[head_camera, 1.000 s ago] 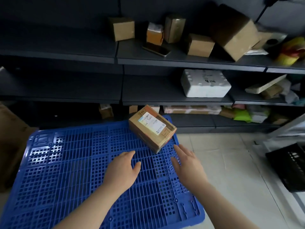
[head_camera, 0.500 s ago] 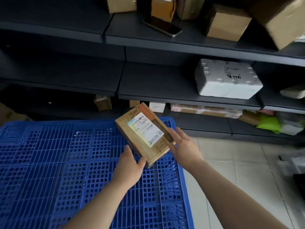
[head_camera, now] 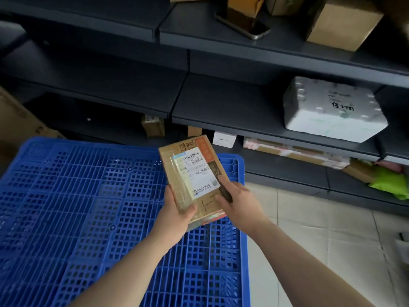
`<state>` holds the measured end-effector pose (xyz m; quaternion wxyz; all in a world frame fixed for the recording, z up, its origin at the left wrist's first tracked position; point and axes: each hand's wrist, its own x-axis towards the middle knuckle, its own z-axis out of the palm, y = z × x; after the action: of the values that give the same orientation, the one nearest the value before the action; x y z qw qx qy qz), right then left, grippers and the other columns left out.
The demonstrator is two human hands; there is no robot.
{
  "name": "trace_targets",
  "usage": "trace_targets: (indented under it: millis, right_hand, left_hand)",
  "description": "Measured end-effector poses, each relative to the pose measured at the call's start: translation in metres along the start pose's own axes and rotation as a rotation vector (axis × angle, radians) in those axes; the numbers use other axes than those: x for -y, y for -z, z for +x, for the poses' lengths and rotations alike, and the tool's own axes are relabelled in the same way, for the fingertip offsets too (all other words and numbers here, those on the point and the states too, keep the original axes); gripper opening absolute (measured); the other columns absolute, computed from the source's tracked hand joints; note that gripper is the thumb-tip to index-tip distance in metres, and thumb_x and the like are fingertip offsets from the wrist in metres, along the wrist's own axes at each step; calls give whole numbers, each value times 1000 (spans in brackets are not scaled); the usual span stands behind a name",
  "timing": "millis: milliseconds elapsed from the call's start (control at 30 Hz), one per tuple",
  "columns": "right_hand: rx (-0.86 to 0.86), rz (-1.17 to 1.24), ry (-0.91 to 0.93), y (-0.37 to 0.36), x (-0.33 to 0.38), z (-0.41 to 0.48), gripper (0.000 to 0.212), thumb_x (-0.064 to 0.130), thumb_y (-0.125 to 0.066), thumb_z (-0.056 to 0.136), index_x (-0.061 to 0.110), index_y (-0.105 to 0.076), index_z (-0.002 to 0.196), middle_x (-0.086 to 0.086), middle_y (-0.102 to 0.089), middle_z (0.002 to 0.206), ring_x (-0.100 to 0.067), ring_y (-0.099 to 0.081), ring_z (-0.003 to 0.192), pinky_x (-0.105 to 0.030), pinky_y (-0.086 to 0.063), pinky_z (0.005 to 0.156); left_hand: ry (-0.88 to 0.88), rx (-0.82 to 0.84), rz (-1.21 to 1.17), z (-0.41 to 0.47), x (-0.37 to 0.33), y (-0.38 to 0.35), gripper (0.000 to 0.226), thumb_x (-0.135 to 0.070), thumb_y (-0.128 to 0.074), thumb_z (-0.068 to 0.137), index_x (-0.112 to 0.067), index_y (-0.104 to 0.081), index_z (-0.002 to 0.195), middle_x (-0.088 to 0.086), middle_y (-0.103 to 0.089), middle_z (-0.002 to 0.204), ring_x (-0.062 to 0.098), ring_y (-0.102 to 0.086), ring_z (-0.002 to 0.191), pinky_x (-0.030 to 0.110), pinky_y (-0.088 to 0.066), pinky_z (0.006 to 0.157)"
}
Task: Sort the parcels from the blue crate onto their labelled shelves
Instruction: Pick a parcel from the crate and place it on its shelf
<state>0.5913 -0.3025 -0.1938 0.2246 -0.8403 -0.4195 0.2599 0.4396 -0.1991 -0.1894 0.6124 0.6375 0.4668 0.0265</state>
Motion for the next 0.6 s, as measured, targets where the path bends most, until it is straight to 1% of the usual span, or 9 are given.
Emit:
trace_targets:
  millis: [67,100,167,233,300,400,467,533,600]
  right_hand:
    - [-14,17,32,8,18,-14,51,38,-47,95,40,-29,143,5,-54,112,-12,-55,94,-30,-52,80]
    - [-26,18,53,14,29,-20,51,39,-47,94,40,-30,143,6,-54,111,-12,-55,94,-29,-51,80]
    - [-44,9,105,28,56,-35,50,39,-47,95,41,-31,142,9,-54,108,-10,-54,94,-27,-50,79]
    - [-50,3,158,42,86,-49,48,40,-47,95,41,-34,141,10,-55,108,-8,-53,93,-25,-48,80]
    - [-50,7,215,52,118,-64,46,41,-47,94,42,-35,139,11,-56,108,-7,-54,93,-25,-49,78]
    - [-39,-1,307,63,169,-85,46,42,-48,94,44,-36,139,13,-57,105,-3,-52,87,-18,-45,70]
    - [-27,-14,382,67,204,-97,44,42,-48,94,45,-37,137,13,-59,103,-2,-53,85,-18,-44,67]
    - [-5,-21,455,68,240,-106,43,42,-47,94,45,-38,137,13,-60,101,-2,-54,83,-17,-44,65]
    - [27,-32,524,64,279,-113,44,42,-47,94,45,-38,138,14,-59,99,-1,-53,80,-14,-39,59]
  left_hand:
    - [-23,-24,4,-22,-10,14,73,-28,-60,91,-33,-15,148,-17,-52,132,7,-57,113,25,-47,90]
    - [-49,-38,4,-34,-16,21,69,-27,-60,91,-35,-19,146,-20,-52,128,6,-57,112,23,-47,89]
    - [-89,-64,0,-63,-30,38,64,-25,-61,91,-41,-23,140,-25,-52,120,2,-57,110,16,-46,83]
    - [-120,-108,-12,-93,-43,59,65,-27,-62,90,-46,-24,139,-28,-54,119,-4,-59,105,12,-47,75]
    - [-151,-165,-19,-124,-54,82,65,-28,-63,89,-51,-24,136,-31,-55,115,-15,-59,95,9,-49,67]
    - [-172,-274,-54,-175,-69,117,62,-25,-64,88,-57,-24,123,-37,-51,105,-26,-54,84,6,-49,62]
    - [-179,-356,-78,-208,-75,141,62,-25,-65,87,-60,-23,116,-42,-47,101,-24,-54,82,5,-48,63]
    - [-190,-441,-95,-238,-77,166,64,-30,-66,86,-58,-22,123,-44,-43,101,-19,-52,87,6,-49,66]
    - [-200,-538,-112,-269,-77,194,68,-33,-68,85,-54,-22,130,-44,-43,103,-20,-51,87,7,-50,66]
